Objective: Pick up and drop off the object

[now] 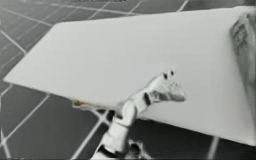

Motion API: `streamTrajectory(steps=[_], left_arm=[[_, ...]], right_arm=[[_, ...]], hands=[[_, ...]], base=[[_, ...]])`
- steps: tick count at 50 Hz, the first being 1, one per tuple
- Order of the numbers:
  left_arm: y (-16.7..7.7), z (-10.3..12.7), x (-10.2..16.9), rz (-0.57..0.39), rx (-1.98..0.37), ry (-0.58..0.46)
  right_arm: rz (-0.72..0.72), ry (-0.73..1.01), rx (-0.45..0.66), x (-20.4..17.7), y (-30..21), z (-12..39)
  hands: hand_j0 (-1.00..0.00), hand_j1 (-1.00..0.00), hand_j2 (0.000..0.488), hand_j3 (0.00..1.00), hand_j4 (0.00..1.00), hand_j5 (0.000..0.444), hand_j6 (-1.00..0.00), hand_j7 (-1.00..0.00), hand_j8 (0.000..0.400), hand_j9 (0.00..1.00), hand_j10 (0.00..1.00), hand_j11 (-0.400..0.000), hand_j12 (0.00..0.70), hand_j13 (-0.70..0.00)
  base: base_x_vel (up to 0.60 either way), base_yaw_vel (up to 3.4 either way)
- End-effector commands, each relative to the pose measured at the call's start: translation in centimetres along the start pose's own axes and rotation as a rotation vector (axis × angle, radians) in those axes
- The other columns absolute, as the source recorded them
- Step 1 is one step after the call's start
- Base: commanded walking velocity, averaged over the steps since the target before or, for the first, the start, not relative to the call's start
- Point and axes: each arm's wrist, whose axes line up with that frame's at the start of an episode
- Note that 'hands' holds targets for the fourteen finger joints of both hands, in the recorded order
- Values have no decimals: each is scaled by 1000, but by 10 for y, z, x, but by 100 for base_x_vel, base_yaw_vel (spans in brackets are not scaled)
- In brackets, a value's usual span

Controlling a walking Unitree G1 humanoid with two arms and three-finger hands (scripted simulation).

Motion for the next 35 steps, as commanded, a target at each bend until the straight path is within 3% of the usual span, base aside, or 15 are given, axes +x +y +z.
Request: streamTrajectory(steps=[1, 3, 4, 5, 6, 7, 8, 9, 13, 16, 20, 26, 29, 32, 35], left_arm=[[-4, 0, -30, 98, -10, -33], [-2, 2, -43, 128, -29, -48], [-3, 7, -44, 146, -52, -59], [-4, 5, -45, 147, -67, -50], [-2, 5, -48, 148, -88, -69], [5, 5, -42, 154, -100, -64], [0, 2, -39, 150, -123, -71], [5, -3, -37, 129, -137, -66], [2, -1, -34, 95, -158, -73], [-3, 4, -33, 77, -149, -72], [-9, 8, -25, 80, -159, -143], [6, 39, -68, 238, -46, -473], [7, 41, -81, 248, -115, -545], [8, 44, -96, 275, -70, -601], [-4, 39, -107, 284, -23, -690]], right_arm=[[29, 87, 15, 31, 27, -17], [35, 135, -34, 40, 30, -47], [44, 160, -75, 37, 36, -44], [55, 155, -93, 37, 48, -45], [49, 153, -129, 36, 57, -45], [59, 137, -148, 35, 59, -42], [55, 141, -170, 36, 61, -47], [42, 141, -198, 34, 68, -40], [38, 111, -221, 36, 62, -27], [146, 101, -315, 21, 54, -31], [297, 45, -387, -61, 52, -40], [774, -296, -484, -204, 32, -29], [1002, -414, -478, -286, 48, -48], [1163, -420, -464, -328, 51, -71], [1181, -421, -450, -338, 34, -75]], hands=[[0, 0, 0, 1000, 1000, 0, 0, 0, 0, 1000, 1000, -400, 0, -700], [0, 0, 0, 932, 1000, 34, 0, 0, 0, 1000, 1000, -400, 0, -700], [0, 0, 0, 211, 978, 383, 0, 0, 0, 1000, 1000, -400, 0, -700], [0, 0, 0, 0, 190, 95, 0, 0, 0, 1000, 1000, -400, 0, -700], [0, 0, 0, 0, 0, 0, 0, 0, 0, 932, 1000, -400, 0, -700], [0, 0, 0, 0, 0, 0, 0, 0, 0, 211, 978, -391, 0, -684], [0, 0, 0, 0, 0, 0, 0, 0, 0, 0, 190, -76, 0, -133], [0, 0, 0, 0, 0, 0, 0, 0, 0, 0, 0, 0, 0, 0], [0, 0, 0, 0, 0, 0, 0, 0, 0, 0, 0, 0, 0, 0], [0, 0, 0, 0, 0, 0, 0, 0, 0, 0, 0, 0, 0, 0], [0, 0, 0, 0, 0, 0, 0, 0, 0, 0, 0, 0, 0, 0], [0, 0, 0, 0, 0, 0, 0, 0, 0, 0, 0, 0, 0, 0], [0, 0, 0, 0, 0, 0, 0, 0, 0, 0, 0, 0, 0, 0], [0, 0, 0, 0, 0, 0, 0, 0, 0, 0, 0, 0, 0, 0], [0, 0, 0, 0, 0, 0, 0, 0, 0, 0, 0, 0, 0, 0]], base=[[0, -25], [0, -19], [0, -14], [0, -12], [0, -11], [0, -9], [0, -9], [0, -8], [0, -6], [0, -5], [0, -4], [0, 1], [0, 6], [0, 9], [0, 7]])
